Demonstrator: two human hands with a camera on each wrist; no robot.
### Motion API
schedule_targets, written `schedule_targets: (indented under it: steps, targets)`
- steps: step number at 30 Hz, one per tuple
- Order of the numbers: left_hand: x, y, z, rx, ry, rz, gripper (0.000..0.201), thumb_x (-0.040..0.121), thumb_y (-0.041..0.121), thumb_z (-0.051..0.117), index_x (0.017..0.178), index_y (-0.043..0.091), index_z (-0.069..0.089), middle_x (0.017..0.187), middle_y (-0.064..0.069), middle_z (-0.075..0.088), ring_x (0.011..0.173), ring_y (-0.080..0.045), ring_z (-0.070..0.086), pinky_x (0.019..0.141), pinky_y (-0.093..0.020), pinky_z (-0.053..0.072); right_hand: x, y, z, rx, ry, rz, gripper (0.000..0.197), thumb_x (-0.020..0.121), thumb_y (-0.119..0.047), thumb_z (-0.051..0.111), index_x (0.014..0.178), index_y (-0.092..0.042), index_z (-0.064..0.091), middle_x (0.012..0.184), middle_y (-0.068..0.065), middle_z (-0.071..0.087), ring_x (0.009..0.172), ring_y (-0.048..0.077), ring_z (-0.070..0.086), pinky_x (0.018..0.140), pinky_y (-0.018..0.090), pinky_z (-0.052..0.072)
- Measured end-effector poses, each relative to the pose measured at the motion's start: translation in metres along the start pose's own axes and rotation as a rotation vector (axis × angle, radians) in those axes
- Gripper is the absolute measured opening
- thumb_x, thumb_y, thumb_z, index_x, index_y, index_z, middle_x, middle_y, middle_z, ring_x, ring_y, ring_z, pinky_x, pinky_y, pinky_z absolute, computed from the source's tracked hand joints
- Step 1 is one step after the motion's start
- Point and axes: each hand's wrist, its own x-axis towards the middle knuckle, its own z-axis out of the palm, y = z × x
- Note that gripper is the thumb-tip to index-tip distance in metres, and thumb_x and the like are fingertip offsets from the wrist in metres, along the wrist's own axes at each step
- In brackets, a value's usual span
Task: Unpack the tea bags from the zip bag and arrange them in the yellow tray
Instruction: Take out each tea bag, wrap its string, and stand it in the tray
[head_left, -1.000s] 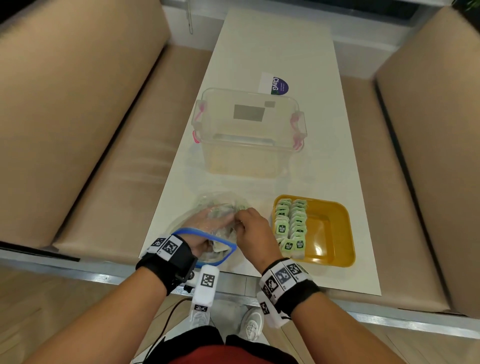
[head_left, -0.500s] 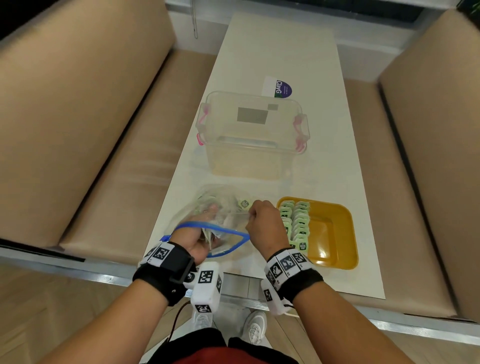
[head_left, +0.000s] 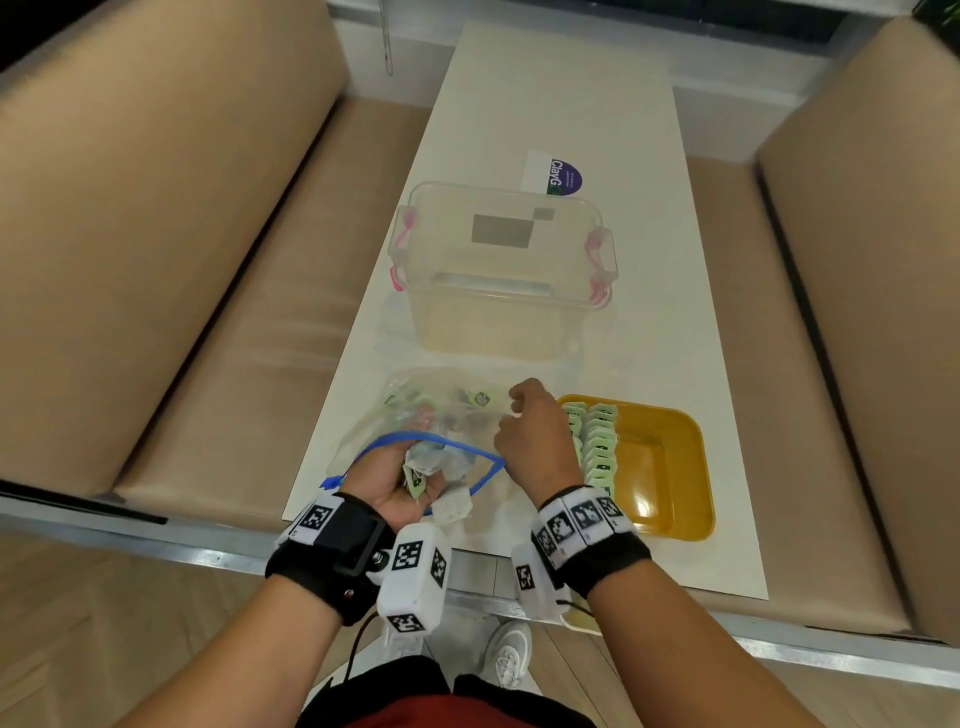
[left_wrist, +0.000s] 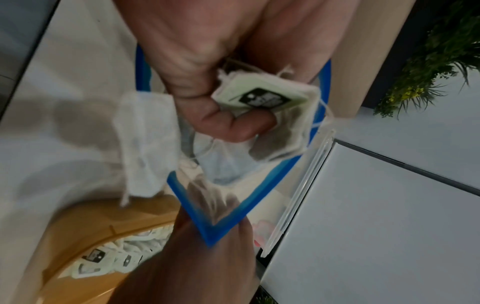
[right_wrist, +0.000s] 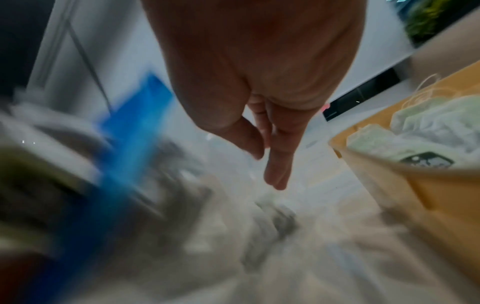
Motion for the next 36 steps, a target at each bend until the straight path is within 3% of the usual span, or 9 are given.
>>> schedule_targets:
  steps: [4, 9, 12, 17, 21, 23, 27, 31, 36]
  targets:
    - [0.001, -0.004, 0.009, 0.067, -0.183, -0.071, 0.036, 0.100, 0.034, 0.041, 0.091, 0.010, 0.067, 0.050, 0.003, 0.046, 0.052, -0.018, 0.034, 0.046, -0.023, 0.027, -0.048, 0.012, -0.011, 0.230, 0.031, 0.124, 0.023, 0.092, -0.016, 0.053, 0.115, -0.016, 0.050, 0.104, 0.002, 0.063, 0.088, 0.022, 0.068, 0.082, 0.042, 0.056]
    - [0.000, -0.007, 0.022, -0.055, 0.059, 0.029, 0.034, 0.101, 0.011, 0.044, 0.080, 0.001, 0.069, 0.069, -0.010, 0.057, 0.041, -0.020, 0.056, 0.034, -0.021, 0.042, -0.082, 0.011, -0.014, 0.767, -0.517, 0.614, 0.039, 0.093, -0.027, 0.063, 0.111, 0.007, 0.057, 0.101, 0.029, 0.068, 0.077, 0.038, 0.072, 0.075, 0.047, 0.060]
    - [0.004, -0.009, 0.023, -0.084, 0.159, 0.072, 0.020, 0.103, 0.014, 0.052, 0.098, 0.000, 0.066, 0.084, -0.018, 0.071, 0.055, -0.023, 0.070, 0.039, -0.023, 0.051, -0.075, 0.006, -0.010, 0.753, -0.563, 0.550, 0.034, 0.089, -0.019, 0.069, 0.105, 0.009, 0.061, 0.090, 0.024, 0.069, 0.072, 0.032, 0.071, 0.073, 0.044, 0.061]
    - [-0.001, -0.011, 0.029, -0.042, 0.117, 0.109, 0.033, 0.104, 0.013, 0.048, 0.084, 0.000, 0.071, 0.070, -0.016, 0.072, 0.049, -0.023, 0.068, 0.037, -0.025, 0.050, -0.068, -0.004, -0.014, 0.545, -0.503, 0.406, 0.008, 0.087, -0.002, 0.063, 0.087, -0.003, 0.056, 0.069, 0.017, 0.065, 0.056, 0.023, 0.069, 0.054, 0.034, 0.056]
    - [0.001, -0.009, 0.024, -0.035, 0.198, 0.128, 0.014, 0.102, 0.010, 0.053, 0.103, 0.005, 0.065, 0.083, -0.016, 0.072, 0.054, -0.023, 0.068, 0.038, -0.025, 0.052, -0.068, 0.012, -0.034, -0.058, -0.374, -0.049, 0.021, 0.076, -0.022, 0.063, 0.067, -0.008, 0.051, 0.074, 0.009, 0.062, 0.064, 0.017, 0.065, 0.063, 0.037, 0.054]
    - [0.003, -0.008, 0.020, -0.001, 0.231, 0.133, 0.017, 0.098, 0.013, 0.060, 0.113, 0.009, 0.067, 0.106, -0.017, 0.071, 0.071, -0.025, 0.068, 0.041, -0.025, 0.052, -0.069, 0.019, -0.047, -0.039, -0.290, -0.139, 0.015, 0.078, -0.022, 0.068, 0.068, -0.021, 0.056, 0.084, -0.003, 0.057, 0.068, 0.010, 0.057, 0.062, 0.029, 0.050]
    - [0.005, -0.010, 0.013, 0.053, 0.235, 0.120, 0.031, 0.086, 0.018, 0.074, 0.116, 0.015, 0.070, 0.122, -0.013, 0.067, 0.089, -0.028, 0.066, 0.047, -0.029, 0.057, -0.052, 0.023, -0.052, 0.563, -0.227, 0.103, 0.016, 0.089, -0.007, 0.063, 0.105, -0.003, 0.061, 0.107, 0.012, 0.062, 0.078, 0.027, 0.071, 0.055, 0.035, 0.055]
    - [0.006, -0.012, 0.003, 0.069, 0.219, 0.073, 0.048, 0.080, 0.024, 0.078, 0.127, 0.017, 0.069, 0.131, -0.013, 0.066, 0.100, -0.029, 0.064, 0.048, -0.027, 0.057, -0.027, 0.022, -0.025, 0.832, -0.444, 0.383, 0.041, 0.093, -0.019, 0.063, 0.131, -0.013, 0.048, 0.116, 0.004, 0.060, 0.097, 0.034, 0.070, 0.080, 0.051, 0.058]
    - [0.004, -0.013, -0.005, 0.103, 0.185, 0.023, 0.035, 0.090, 0.031, 0.070, 0.122, 0.017, 0.070, 0.124, -0.011, 0.070, 0.093, -0.026, 0.069, 0.047, -0.026, 0.056, -0.018, 0.012, -0.008, 0.918, -0.563, 0.438, 0.010, 0.099, -0.019, 0.055, 0.098, -0.023, 0.064, 0.094, -0.007, 0.071, 0.094, 0.036, 0.063, 0.094, 0.065, 0.046]
